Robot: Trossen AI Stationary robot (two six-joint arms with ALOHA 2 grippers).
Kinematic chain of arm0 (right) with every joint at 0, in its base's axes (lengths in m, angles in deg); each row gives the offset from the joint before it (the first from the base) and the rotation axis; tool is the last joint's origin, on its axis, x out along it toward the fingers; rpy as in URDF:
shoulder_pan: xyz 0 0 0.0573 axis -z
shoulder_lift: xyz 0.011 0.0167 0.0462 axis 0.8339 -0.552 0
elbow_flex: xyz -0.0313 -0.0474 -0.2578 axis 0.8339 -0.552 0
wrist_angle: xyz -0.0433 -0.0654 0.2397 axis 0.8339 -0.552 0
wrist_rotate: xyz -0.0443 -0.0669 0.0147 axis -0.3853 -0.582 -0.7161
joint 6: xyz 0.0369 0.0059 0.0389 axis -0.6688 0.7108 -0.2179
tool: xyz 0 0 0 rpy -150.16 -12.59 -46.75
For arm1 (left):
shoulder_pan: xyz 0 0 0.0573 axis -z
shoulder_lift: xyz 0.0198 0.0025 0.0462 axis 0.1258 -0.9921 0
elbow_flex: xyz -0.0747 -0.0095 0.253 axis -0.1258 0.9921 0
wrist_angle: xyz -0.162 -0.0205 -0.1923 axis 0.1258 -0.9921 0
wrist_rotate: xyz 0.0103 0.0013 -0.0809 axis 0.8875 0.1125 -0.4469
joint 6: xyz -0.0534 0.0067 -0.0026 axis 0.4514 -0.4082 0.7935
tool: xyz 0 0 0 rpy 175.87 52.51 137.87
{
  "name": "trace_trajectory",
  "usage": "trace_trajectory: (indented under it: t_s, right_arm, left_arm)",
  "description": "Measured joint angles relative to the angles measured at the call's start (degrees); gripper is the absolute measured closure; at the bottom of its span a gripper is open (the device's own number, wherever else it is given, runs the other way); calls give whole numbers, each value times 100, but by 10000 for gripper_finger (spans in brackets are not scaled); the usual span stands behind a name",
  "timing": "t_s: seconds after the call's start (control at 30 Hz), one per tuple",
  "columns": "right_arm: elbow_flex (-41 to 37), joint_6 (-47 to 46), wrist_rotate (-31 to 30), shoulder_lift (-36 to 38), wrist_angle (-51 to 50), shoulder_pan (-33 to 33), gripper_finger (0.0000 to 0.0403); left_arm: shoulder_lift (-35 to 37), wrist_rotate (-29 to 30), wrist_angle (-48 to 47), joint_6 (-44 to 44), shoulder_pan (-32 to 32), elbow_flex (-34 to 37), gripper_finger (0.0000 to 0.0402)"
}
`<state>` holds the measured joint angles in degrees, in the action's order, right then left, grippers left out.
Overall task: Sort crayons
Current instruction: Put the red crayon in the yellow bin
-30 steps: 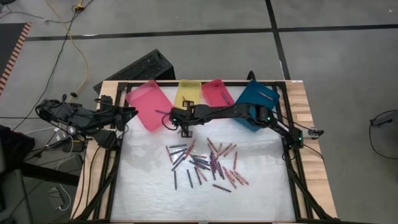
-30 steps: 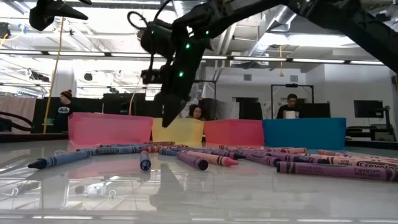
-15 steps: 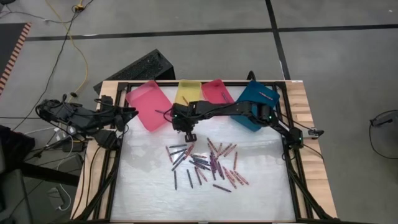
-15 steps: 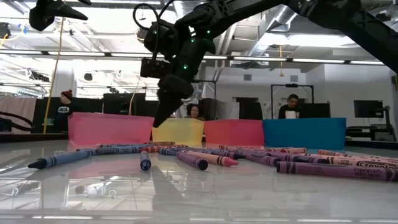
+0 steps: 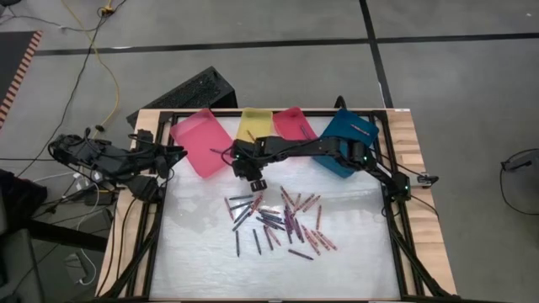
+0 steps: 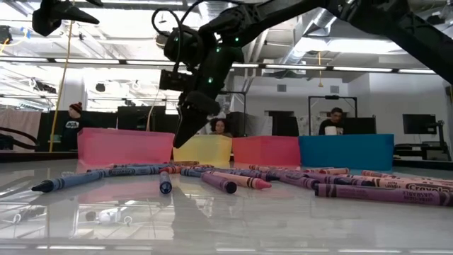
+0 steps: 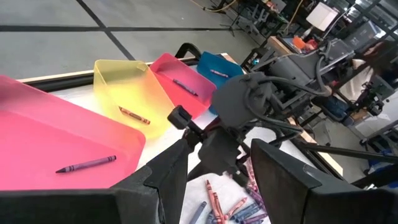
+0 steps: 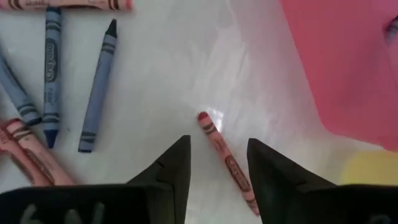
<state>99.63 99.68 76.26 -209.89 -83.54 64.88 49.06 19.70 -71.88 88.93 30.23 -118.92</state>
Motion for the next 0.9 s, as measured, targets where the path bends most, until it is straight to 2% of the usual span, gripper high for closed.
trace_trajectory:
  t_s: [0.6,0.9]
  right_arm:
    - [15,1,-13,-439,-156,26,273]
    - [14,-611,-45,-448,-256,24,337]
  left_arm:
    - [-2,-2,1,82,0,0,236]
    - [-1,2,-15,80,-1,0,236]
